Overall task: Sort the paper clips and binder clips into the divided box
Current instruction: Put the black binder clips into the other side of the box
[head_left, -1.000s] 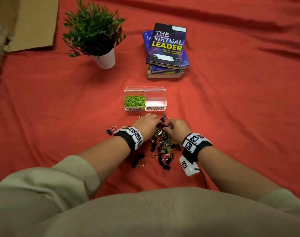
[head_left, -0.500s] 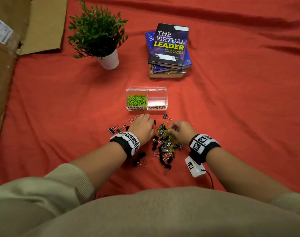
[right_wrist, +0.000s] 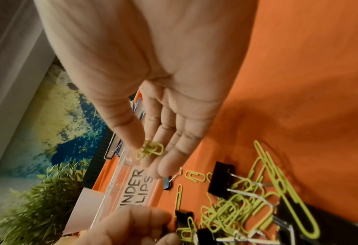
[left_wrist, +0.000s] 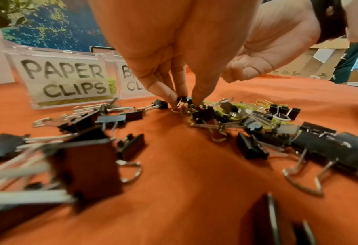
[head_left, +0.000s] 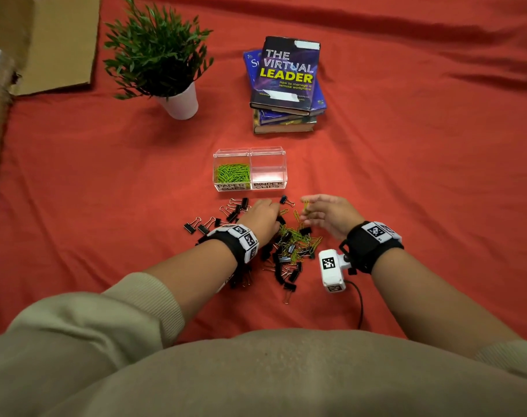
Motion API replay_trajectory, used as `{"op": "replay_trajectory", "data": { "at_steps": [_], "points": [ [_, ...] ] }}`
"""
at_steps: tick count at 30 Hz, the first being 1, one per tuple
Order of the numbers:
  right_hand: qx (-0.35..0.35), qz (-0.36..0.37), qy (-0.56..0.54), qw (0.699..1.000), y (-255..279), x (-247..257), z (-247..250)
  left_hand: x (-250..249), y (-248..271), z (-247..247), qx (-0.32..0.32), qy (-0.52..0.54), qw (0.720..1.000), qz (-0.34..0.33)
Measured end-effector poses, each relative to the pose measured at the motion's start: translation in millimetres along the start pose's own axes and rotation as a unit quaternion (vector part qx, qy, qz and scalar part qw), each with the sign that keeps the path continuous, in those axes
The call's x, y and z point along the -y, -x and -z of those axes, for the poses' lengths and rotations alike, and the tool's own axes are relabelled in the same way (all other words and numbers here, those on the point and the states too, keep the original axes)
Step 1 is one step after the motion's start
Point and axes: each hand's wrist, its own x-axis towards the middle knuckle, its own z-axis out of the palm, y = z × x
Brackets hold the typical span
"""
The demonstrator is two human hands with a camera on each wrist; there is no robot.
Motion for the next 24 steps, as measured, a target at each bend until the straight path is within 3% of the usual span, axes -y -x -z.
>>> {"op": "replay_trajectory", "data": {
  "at_steps": [4, 7, 10, 13, 17, 24],
  "points": [
    [-0.031, -0.027, 0.022, 0.999, -2.2, 3.0, 0.0, 21.9, 10.0, 3.5, -0.017, 0.016, 0.999, 0.035],
    [-0.095, -0.025, 0.181, 0.979, -12.2, -1.9, -5.3, 37.1, 20.4, 8.8, -0.028, -0.009, 0.997, 0.072],
    [-0.137, 0.002, 0.390, 0.911, -22.9, -7.4, -15.8, 36.9, 25.1, 12.3, -0.037, -0.033, 0.996, 0.072],
    [-0.135, 0.005, 0.531, 0.837, -25.6, -10.6, -28.7, 22.3, 20.5, 11.3, -0.040, -0.022, 0.999, 0.024],
    [-0.128, 0.021, 0.586, 0.800, -25.5, -16.4, -37.5, 0.3, 7.6, 7.6, -0.006, -0.032, 0.998, -0.046],
    [-0.097, 0.044, 0.618, 0.779, -26.5, -20.8, -37.4, 0.9, 3.2, 2.6, 0.015, -0.099, 0.993, -0.060]
  ]
}}
